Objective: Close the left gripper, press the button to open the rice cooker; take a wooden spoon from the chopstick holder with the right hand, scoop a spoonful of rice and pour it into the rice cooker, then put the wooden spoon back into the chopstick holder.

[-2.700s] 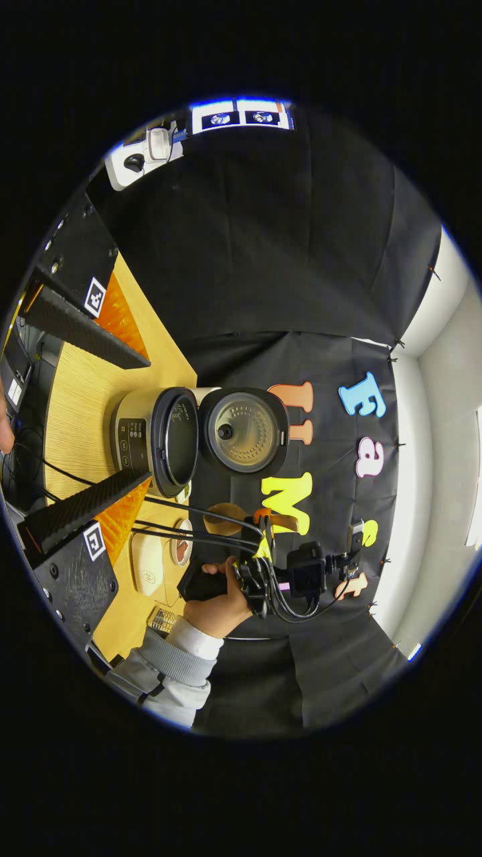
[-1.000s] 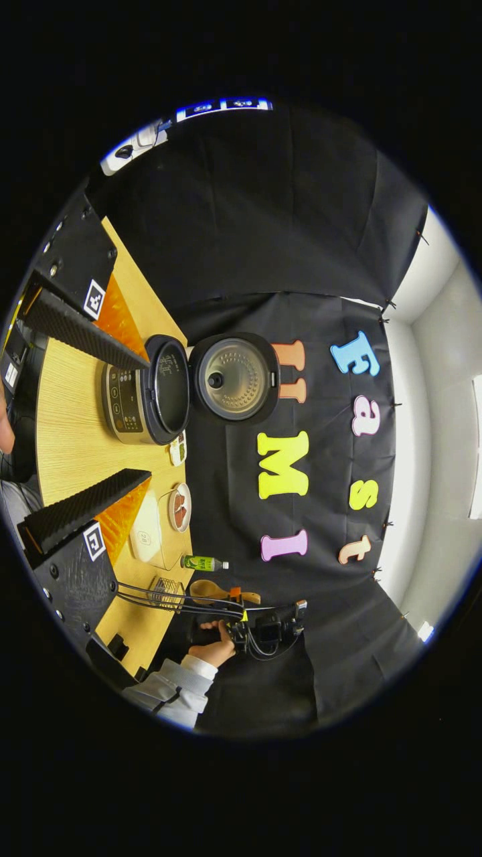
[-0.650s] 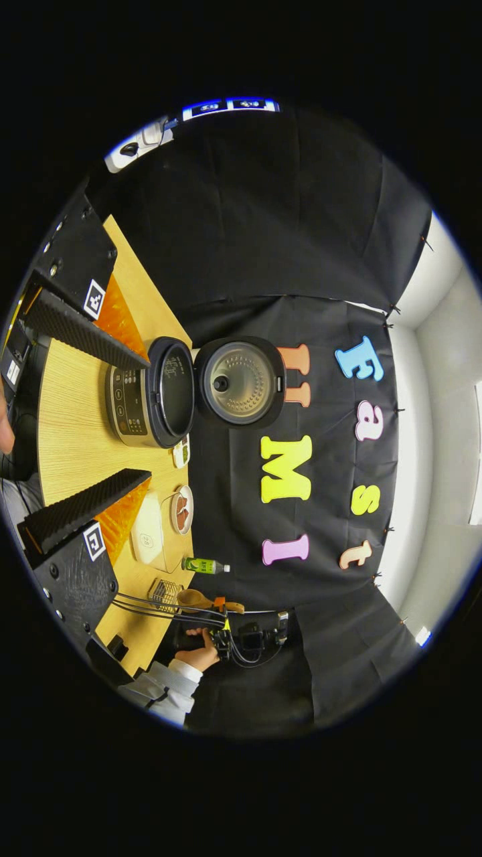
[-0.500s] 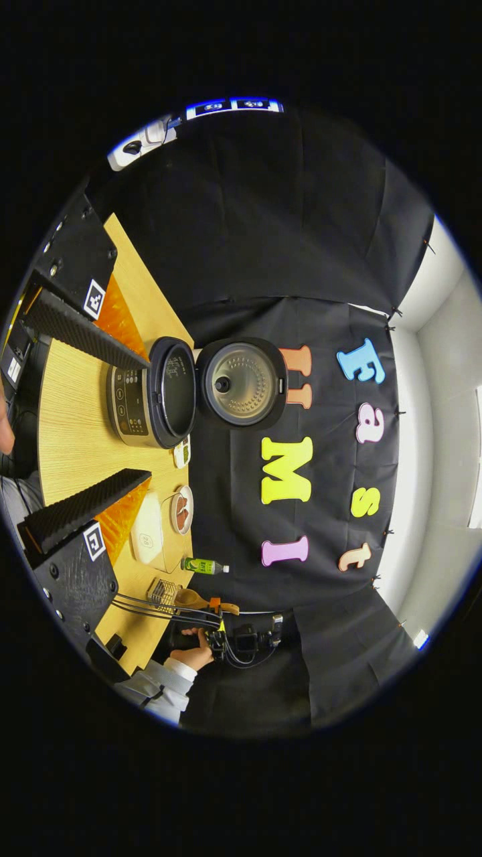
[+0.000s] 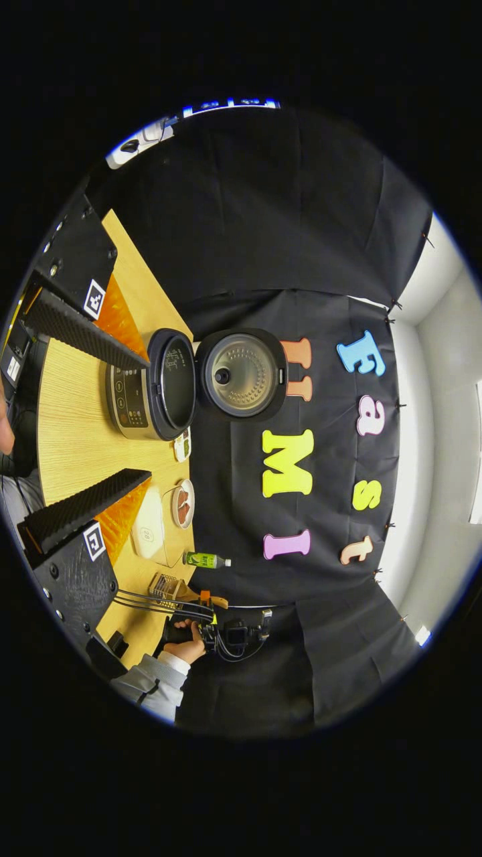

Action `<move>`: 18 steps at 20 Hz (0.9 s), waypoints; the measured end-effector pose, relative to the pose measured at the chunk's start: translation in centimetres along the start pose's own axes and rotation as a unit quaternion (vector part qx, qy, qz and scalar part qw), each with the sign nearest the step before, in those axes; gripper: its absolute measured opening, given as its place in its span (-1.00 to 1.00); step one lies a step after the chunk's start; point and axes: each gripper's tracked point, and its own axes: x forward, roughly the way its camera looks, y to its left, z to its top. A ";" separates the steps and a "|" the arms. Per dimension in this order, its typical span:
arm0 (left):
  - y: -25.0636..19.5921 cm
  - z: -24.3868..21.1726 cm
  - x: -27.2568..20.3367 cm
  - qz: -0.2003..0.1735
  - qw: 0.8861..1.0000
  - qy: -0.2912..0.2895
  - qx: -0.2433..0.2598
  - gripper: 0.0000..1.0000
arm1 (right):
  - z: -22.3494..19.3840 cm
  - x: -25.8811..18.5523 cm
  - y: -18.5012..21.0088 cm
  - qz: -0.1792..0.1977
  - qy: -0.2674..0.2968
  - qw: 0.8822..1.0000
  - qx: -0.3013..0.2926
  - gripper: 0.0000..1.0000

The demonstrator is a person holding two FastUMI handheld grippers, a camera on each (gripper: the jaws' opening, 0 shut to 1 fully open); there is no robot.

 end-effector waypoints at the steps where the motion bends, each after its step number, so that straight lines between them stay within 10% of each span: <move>1: 0.0 0.1 -0.1 0.002 1.000 -0.001 0.000 0.89 | -0.5 0.1 -0.1 -0.001 0.006 1.000 0.000 -0.64; 9: -0.1 0.6 -0.4 0.001 1.000 -0.004 -0.012 0.89 | 0.2 -0.1 -0.6 -0.015 0.002 1.000 -0.016 -0.53; 18: -0.9 0.1 0.3 -0.002 1.000 0.005 -0.007 0.89 | 2.6 -2.5 0.2 -0.008 -0.022 0.999 -0.030 0.40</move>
